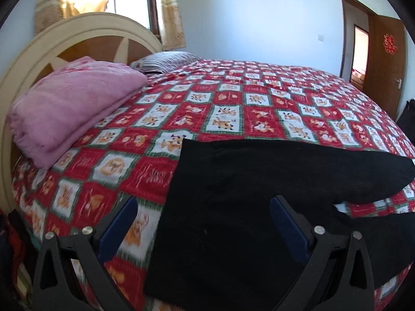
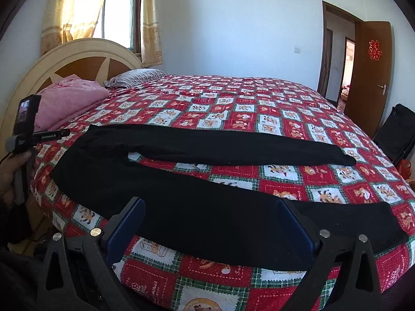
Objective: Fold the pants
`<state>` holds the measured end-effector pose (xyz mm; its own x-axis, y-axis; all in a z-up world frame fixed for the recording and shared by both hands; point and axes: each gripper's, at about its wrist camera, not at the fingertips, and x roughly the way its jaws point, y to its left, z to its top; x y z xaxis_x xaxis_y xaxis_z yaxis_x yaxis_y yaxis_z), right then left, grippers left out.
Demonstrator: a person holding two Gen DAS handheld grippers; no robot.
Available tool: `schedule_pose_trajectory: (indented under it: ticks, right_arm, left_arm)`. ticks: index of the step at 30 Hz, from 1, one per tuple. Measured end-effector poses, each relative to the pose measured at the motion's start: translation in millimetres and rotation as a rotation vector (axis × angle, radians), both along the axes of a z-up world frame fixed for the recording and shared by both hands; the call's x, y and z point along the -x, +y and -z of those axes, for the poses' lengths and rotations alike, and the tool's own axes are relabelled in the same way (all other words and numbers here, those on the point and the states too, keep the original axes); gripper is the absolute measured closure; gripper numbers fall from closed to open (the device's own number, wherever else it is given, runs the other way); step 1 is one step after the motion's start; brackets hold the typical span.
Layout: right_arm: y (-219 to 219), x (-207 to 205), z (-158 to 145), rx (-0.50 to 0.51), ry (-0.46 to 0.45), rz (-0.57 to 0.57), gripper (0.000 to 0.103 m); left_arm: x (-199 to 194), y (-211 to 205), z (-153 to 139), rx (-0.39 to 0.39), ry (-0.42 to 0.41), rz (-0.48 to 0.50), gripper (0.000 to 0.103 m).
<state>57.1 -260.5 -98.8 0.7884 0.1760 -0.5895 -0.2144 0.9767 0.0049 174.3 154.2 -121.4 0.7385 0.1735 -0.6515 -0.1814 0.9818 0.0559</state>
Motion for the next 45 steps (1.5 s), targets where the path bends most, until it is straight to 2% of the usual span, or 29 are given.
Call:
schedule_pose_trajectory:
  ticks: [2, 4, 8, 11, 14, 15, 18, 21, 24, 27, 28, 32, 35, 42, 45]
  right_arm:
    - [-5, -6, 7, -0.005, 0.030, 0.009, 0.028]
    - [-10, -13, 13, -0.007, 0.061, 0.023, 0.038]
    - [-21, -24, 21, -0.018, 0.093, 0.039, 0.041]
    - [-34, -37, 23, -0.030, 0.112, 0.052, 0.048]
    - [-53, -53, 20, -0.062, 0.130, 0.087, 0.049]
    - [-59, -59, 19, -0.065, 0.132, 0.100, 0.050]
    - [-78, -78, 13, -0.060, 0.135, 0.134, 0.053]
    - [-104, -102, 9, -0.062, 0.151, 0.179, 0.056]
    - [-132, -127, 4, -0.087, 0.169, 0.229, 0.059]
    - [-163, -155, 4, -0.098, 0.189, 0.286, 0.059]
    - [-175, -167, 5, -0.092, 0.193, 0.312, 0.059]
    - [-220, -203, 6, -0.121, 0.200, 0.394, 0.059]
    - [-244, -230, 8, -0.124, 0.202, 0.432, 0.059]
    - [-277, -294, 29, -0.066, 0.240, 0.441, 0.059]
    - [-291, -319, 44, -0.049, 0.274, 0.461, 0.058]
  left_arm:
    - [-25, 10, 5, -0.024, 0.028, 0.020, 0.000]
    - [-47, 19, 8, -0.024, 0.053, 0.037, 0.002]
    - [-91, 37, 21, 0.031, 0.097, 0.068, 0.006]
    - [-118, 51, 39, 0.107, 0.157, 0.080, 0.018]
    - [-134, 57, 53, 0.142, 0.200, 0.082, 0.029]
    - [-137, 59, 57, 0.159, 0.209, 0.089, 0.036]
    - [-144, 63, 58, 0.188, 0.209, 0.105, 0.038]
    - [-149, 67, 58, 0.223, 0.212, 0.128, 0.045]
    - [-153, 68, 61, 0.216, 0.213, 0.142, 0.045]
    - [-153, 59, 59, 0.157, 0.212, 0.164, 0.047]
    - [-153, 58, 57, 0.149, 0.206, 0.170, 0.054]
    - [-154, 61, 54, 0.176, 0.187, 0.195, 0.066]
    - [-157, 57, 60, 0.155, 0.202, 0.204, 0.066]
    - [-159, 60, 57, 0.179, 0.195, 0.207, 0.066]
    - [-161, 59, 61, 0.171, 0.197, 0.199, 0.062]
